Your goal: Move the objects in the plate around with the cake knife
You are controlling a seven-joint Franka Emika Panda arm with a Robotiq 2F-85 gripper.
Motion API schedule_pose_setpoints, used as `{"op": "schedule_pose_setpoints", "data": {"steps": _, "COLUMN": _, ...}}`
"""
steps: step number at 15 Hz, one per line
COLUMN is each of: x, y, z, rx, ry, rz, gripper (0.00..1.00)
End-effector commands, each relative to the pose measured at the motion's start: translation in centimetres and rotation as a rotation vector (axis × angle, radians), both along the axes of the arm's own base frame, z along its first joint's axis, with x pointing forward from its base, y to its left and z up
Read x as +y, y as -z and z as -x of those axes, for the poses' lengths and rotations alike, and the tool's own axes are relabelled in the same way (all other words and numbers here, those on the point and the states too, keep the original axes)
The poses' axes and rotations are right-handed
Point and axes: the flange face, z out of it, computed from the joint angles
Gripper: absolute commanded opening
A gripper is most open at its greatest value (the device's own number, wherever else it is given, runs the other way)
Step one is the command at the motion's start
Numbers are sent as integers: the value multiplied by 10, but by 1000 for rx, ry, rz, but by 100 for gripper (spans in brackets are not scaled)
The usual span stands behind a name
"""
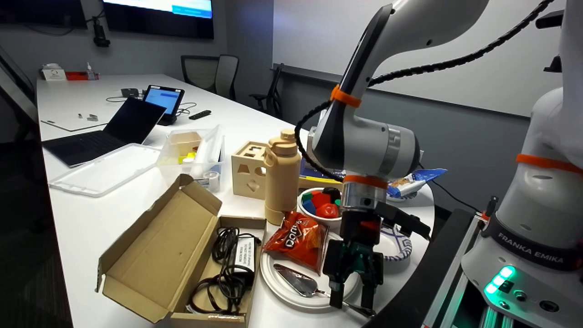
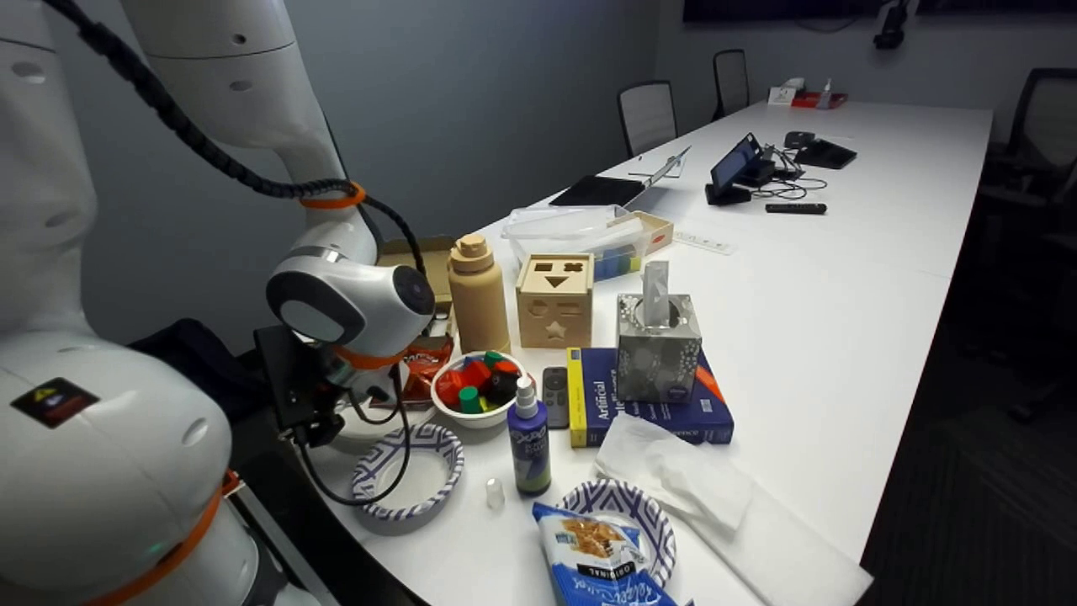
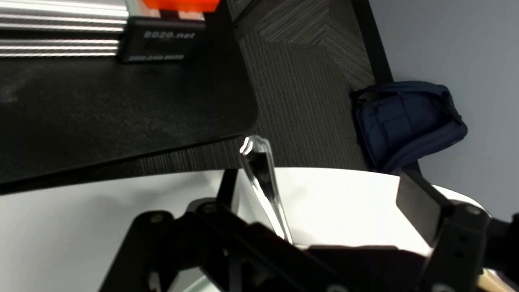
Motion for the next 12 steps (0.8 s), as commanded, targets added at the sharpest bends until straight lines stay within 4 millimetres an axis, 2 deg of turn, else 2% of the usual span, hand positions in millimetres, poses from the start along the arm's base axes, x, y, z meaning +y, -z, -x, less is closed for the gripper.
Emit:
{"op": "schedule_pose_setpoints", "data": {"steps": 1, "x": 3, "y": 13, "z": 13, "rx": -43, "ry": 20, "rz": 1, "gripper": 100}}
{"op": "schedule_pose_setpoints", "data": {"steps": 3, "x": 4, "y": 17, "z": 18, "rx": -57, "ry": 34, "rz": -1, "gripper": 100}}
{"op": "schedule_pose_setpoints", "data": {"steps": 4, "x": 4, "y": 19, "z": 21, "rx": -66, "ry": 40, "rz": -2, "gripper": 85}}
{"op": "schedule_pose_setpoints", "data": {"steps": 5, "x": 5, "y": 21, "z": 23, "rx": -71, "ry": 45, "rz": -4, "gripper": 74}}
{"op": "schedule_pose_setpoints", "data": {"steps": 12, "x": 9, "y": 25, "z": 32, "rx": -108, "ry": 65, "rz": 2, "gripper": 19}}
